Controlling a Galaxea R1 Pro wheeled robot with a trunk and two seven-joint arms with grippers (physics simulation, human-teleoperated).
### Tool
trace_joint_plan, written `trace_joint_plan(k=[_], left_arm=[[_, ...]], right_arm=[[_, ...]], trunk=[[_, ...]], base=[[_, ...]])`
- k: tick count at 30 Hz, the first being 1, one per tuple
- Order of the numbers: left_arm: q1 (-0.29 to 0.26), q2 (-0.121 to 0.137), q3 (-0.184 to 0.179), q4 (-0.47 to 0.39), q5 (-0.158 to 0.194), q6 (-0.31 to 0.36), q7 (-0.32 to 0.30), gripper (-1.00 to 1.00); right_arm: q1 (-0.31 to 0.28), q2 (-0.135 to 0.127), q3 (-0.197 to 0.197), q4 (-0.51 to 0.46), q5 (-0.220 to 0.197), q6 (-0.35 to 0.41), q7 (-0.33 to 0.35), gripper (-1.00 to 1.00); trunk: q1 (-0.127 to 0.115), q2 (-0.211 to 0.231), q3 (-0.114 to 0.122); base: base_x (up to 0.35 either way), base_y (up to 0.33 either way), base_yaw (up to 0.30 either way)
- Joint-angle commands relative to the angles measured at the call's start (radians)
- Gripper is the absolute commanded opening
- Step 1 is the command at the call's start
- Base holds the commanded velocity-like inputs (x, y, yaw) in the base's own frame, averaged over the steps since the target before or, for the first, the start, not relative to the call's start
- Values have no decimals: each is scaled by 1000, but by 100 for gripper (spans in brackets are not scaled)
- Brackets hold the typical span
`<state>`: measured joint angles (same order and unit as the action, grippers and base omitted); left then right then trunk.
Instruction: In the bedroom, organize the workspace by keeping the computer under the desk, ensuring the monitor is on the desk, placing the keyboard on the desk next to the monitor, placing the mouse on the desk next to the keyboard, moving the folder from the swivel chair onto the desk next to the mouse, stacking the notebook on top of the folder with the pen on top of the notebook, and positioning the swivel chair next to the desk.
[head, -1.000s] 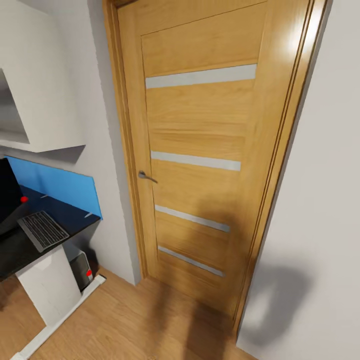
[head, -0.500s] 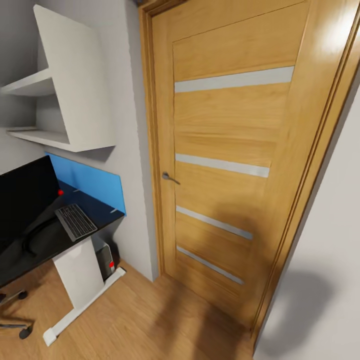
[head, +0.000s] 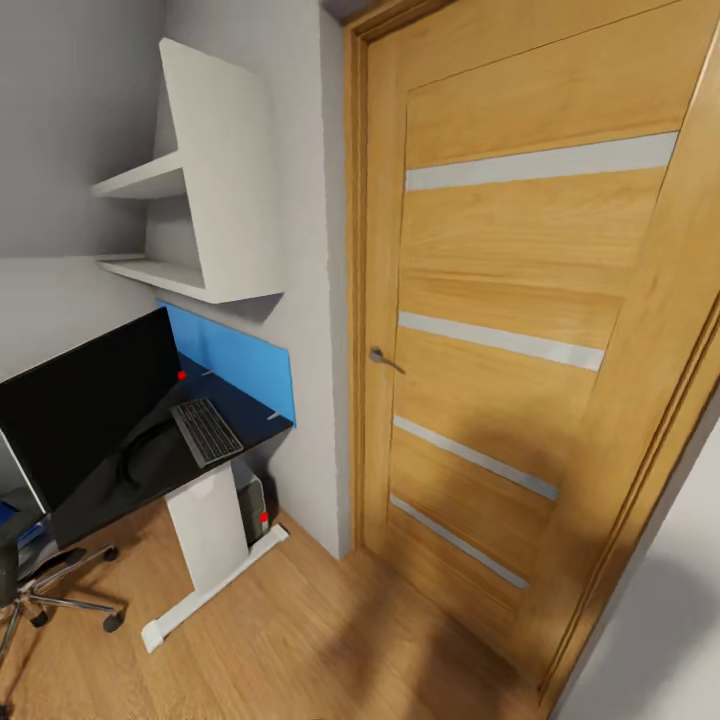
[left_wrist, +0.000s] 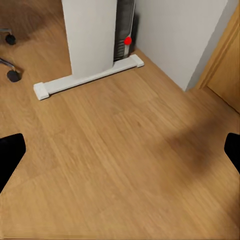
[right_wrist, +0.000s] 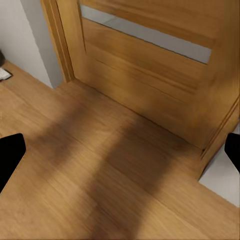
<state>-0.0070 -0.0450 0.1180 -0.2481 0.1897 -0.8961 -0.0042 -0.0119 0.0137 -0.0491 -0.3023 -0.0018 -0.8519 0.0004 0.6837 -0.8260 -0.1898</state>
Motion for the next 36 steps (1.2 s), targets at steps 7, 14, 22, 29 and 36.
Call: trace_joint_plan(k=[7,14,22,29,36], left_arm=[[-1,32,-1,32,-3,-3,-5,100],[-1,41,-1,50,-3,-3,-6,100],[-1,42,-1,53,-3,-4,-4,100],[-1,42,-1,53,-3,-4,-3,100],[-1,43,-1,54,-3,-3,-3,100]], right_arm=[[0,0,-5,0,2,-3,1,100],[0,0,-5,0,2,-2,1,100],[0,0,-5,0,2,-2,1,100],[0,0,-5,0,2,-2,1,100],[0,1,-5,2,3,-1,1,100]], trunk=[[0,-1,-1],[0,-1,-1],[0,-1,-1],[0,-1,-1],[0,-1,-1]], base=[[0,0,289],[0,0,289],[0,0,291],[0,0,291],[0,0,291]])
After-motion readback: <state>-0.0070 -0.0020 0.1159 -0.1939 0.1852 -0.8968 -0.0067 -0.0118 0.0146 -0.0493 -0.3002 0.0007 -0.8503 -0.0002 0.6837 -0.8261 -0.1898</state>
